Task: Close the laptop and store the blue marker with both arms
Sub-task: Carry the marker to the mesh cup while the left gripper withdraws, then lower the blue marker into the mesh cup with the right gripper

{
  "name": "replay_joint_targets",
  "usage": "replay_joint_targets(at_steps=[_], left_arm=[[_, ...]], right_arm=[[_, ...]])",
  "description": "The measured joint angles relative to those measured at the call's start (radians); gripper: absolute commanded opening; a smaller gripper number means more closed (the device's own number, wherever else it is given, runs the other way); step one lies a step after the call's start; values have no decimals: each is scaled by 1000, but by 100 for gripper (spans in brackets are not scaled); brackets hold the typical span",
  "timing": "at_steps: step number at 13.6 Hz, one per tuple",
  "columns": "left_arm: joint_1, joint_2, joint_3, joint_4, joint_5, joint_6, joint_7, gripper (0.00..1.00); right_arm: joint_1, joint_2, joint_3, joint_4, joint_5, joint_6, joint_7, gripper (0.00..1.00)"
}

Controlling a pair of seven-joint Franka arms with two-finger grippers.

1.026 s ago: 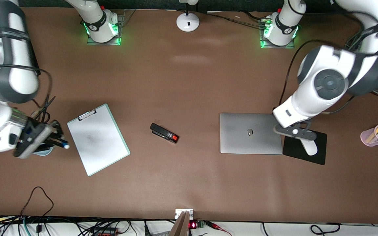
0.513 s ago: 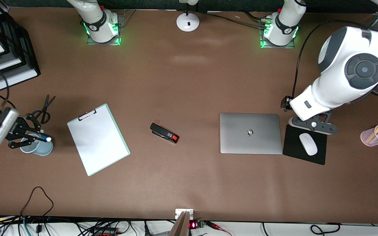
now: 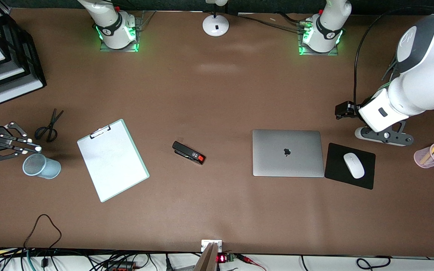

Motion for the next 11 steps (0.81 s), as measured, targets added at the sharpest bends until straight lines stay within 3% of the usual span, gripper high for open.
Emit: replay_joint_targets(at_steps=[2, 3, 7, 11], left_arm=[[-10, -22, 21, -11, -1, -13, 10, 100], [-34, -45, 66, -32, -3, -9, 27, 100], [-79, -196, 207, -212, -40, 81, 110, 100], [-81, -261, 250, -284, -41, 103, 114, 100]], right_arm=[[-32, 44, 1, 38, 27, -16, -32, 0], [-45, 67, 1, 53, 45, -19, -47, 0], [-71, 147, 2, 81, 109, -24, -106, 0], [-90, 191, 3, 123, 115, -24, -127, 0]])
